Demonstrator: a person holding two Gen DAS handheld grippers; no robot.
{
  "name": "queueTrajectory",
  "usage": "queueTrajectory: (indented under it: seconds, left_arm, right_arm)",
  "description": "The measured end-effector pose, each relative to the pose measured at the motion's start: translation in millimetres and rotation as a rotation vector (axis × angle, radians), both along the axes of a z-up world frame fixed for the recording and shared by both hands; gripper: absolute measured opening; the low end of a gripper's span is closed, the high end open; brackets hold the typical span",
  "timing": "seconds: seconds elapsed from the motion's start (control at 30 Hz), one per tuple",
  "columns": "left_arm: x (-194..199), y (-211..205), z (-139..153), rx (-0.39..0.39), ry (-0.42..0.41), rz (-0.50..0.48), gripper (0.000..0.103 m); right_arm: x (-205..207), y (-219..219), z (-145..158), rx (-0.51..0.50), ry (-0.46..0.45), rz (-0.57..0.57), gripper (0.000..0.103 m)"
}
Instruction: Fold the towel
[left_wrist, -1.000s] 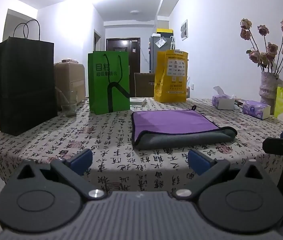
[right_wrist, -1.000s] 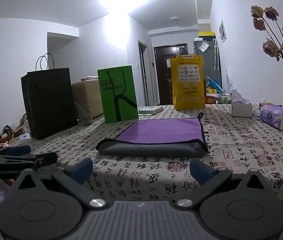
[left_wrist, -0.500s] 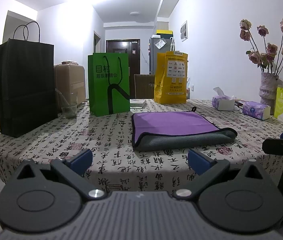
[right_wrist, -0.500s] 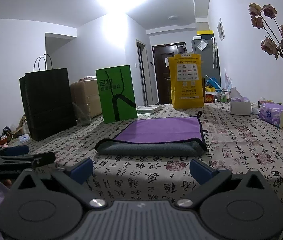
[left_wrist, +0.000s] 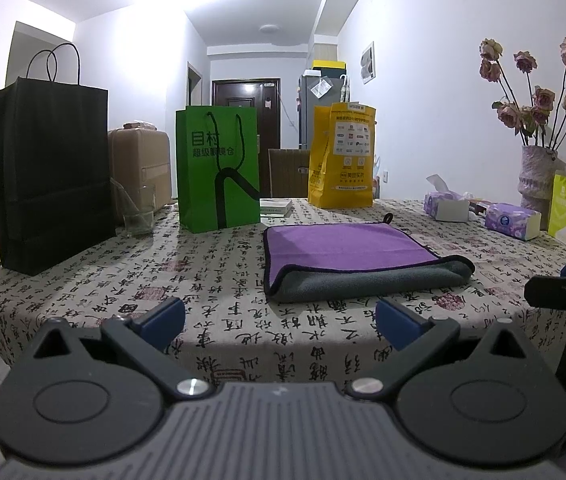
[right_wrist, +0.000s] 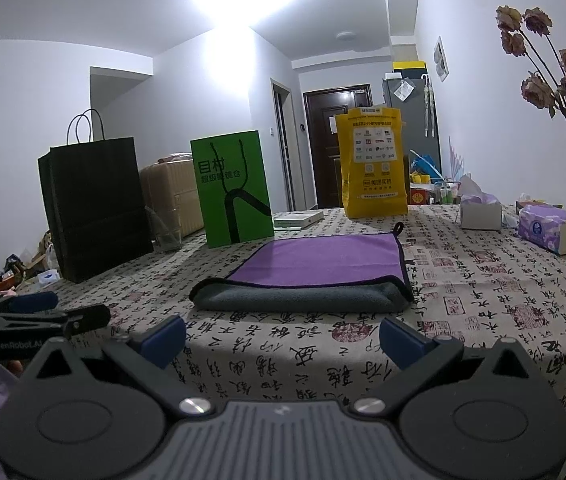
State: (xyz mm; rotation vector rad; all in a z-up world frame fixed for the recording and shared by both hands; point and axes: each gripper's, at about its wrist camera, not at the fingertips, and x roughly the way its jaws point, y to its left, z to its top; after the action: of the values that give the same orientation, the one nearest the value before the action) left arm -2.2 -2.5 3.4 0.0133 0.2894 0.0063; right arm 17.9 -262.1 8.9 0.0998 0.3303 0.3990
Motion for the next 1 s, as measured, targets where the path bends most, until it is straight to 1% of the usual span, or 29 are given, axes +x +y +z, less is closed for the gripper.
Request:
queueTrajectory:
  seconds: [1.0]
  left_arm:
    - [-0.1, -0.6, -0.1, 0.0, 0.001, 0.0, 0.103]
  right_arm:
    - [1.1, -1.4, -1.8, 0.009, 0.007, 0.0, 0.103]
